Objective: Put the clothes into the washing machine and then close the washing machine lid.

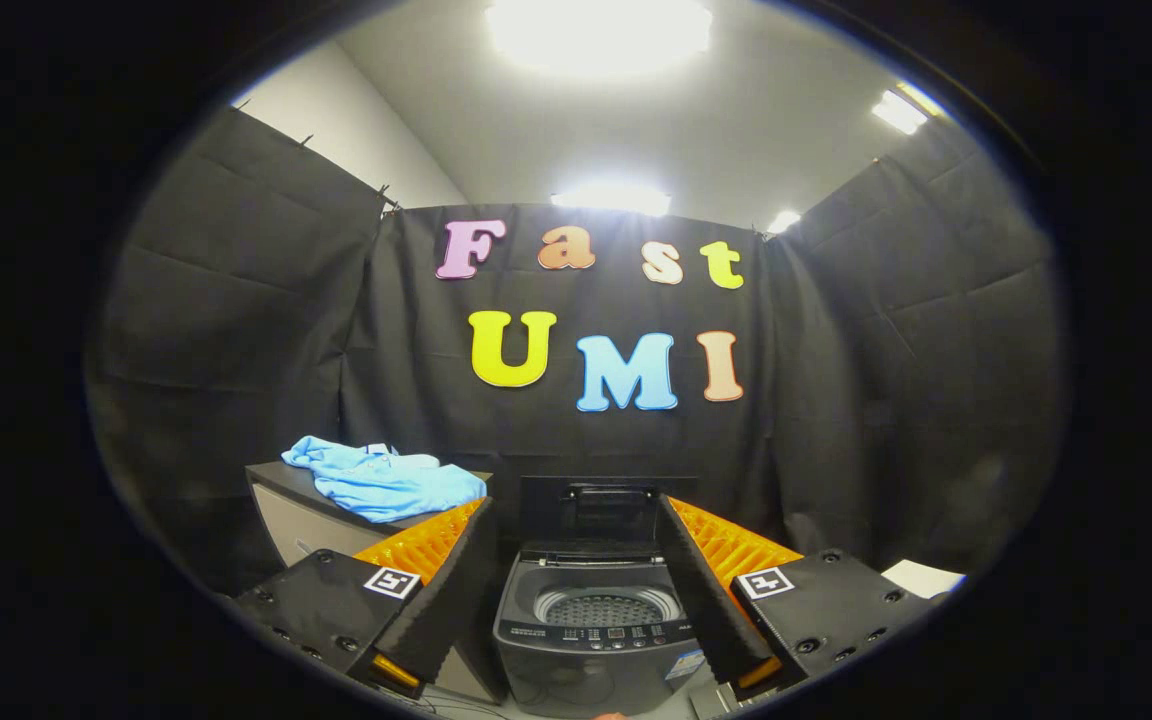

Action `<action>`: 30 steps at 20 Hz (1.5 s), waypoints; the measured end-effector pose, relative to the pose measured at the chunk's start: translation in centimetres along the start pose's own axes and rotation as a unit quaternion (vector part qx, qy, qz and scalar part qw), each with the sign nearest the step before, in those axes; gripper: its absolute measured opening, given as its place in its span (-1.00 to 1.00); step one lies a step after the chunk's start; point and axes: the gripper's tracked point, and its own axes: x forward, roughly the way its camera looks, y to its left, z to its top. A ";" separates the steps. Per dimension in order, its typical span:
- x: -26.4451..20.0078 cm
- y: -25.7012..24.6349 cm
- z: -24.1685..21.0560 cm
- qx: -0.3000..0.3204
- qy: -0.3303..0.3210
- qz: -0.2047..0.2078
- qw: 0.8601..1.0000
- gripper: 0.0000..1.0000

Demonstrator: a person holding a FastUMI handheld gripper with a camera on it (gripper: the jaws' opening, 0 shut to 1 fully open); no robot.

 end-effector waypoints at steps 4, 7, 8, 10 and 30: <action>2.0 1.3 0.7 0.003 -0.005 0.019 1.000 0.98; 3.5 2.5 0.9 0.006 -0.004 0.035 0.999 0.98; 4.1 3.0 1.1 0.007 -0.006 0.039 0.999 0.98; 5.2 4.0 1.6 0.011 -0.008 0.053 0.999 0.98; 14.5 16.3 2.8 0.035 0.027 0.209 0.977 0.98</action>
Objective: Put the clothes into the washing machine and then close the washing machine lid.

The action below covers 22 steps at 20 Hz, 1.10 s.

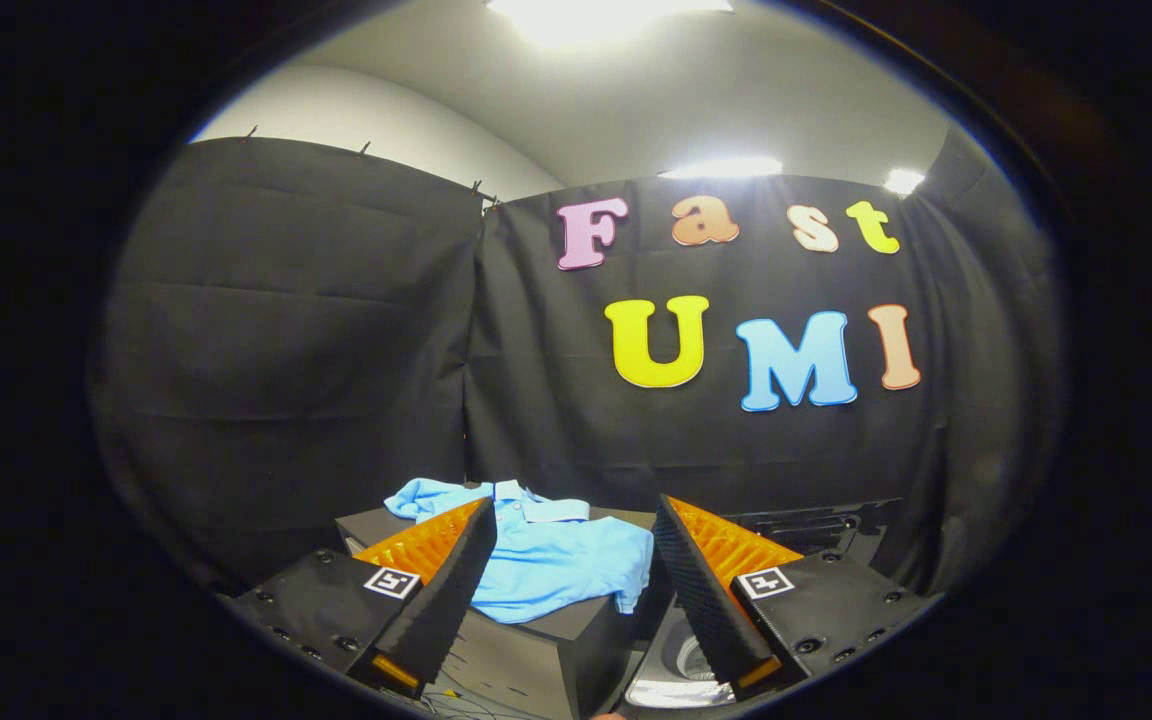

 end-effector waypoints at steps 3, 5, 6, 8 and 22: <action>1.6 1.4 0.1 0.009 0.006 0.023 1.000 0.98; 2.8 2.2 0.4 0.011 0.007 0.034 0.999 0.98; 3.4 2.7 0.4 0.012 0.010 0.041 0.999 0.98; 4.5 3.6 0.3 0.014 0.017 0.053 0.998 0.98; 13.6 7.9 -2.0 0.032 0.104 0.103 0.989 0.96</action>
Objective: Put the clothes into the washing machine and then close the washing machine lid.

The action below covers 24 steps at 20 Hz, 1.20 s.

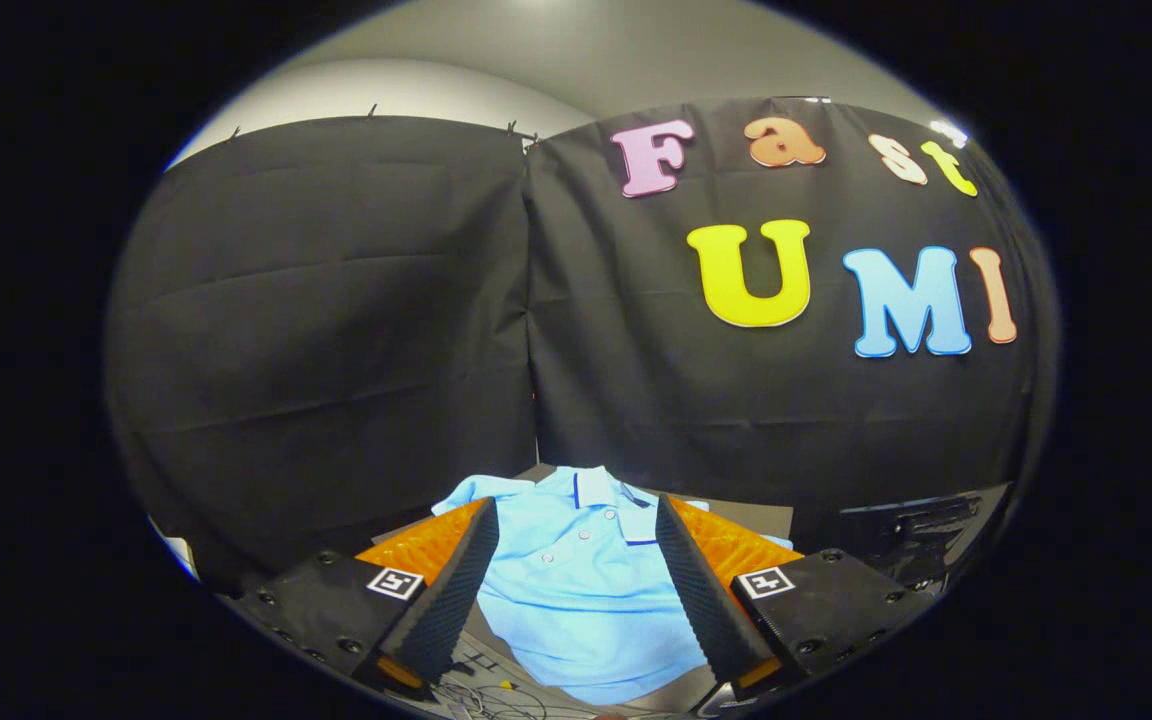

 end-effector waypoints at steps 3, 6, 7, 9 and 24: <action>1.8 0.2 -0.2 -0.002 0.013 0.002 1.000 0.94; 3.9 0.4 -1.2 -0.016 0.043 0.003 0.999 0.94; 4.5 0.3 -1.5 -0.021 0.053 -0.001 0.998 0.94; 5.8 0.5 -2.4 -0.024 0.077 0.003 0.997 0.94; 10.7 0.3 -9.7 -0.013 0.243 0.008 0.970 0.95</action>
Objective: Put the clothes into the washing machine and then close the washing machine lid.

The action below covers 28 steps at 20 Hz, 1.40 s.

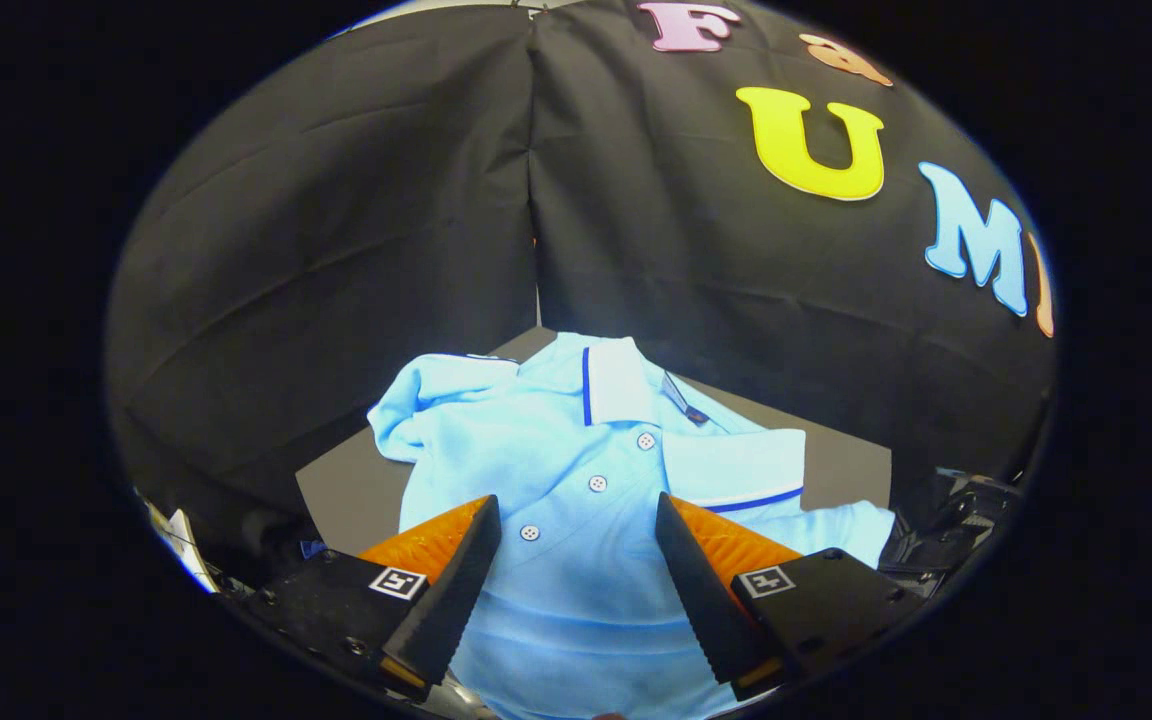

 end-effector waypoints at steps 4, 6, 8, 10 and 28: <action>0.4 -0.1 -0.1 0.020 0.014 0.009 1.000 0.96; 0.6 -0.2 -0.3 0.024 0.023 0.013 0.999 0.96; 0.7 -0.2 -0.4 0.029 0.027 0.015 0.999 0.96; 0.7 -0.5 -0.5 0.025 0.029 0.015 0.999 0.97; 0.0 -0.6 0.0 0.038 -0.045 0.003 0.998 -0.97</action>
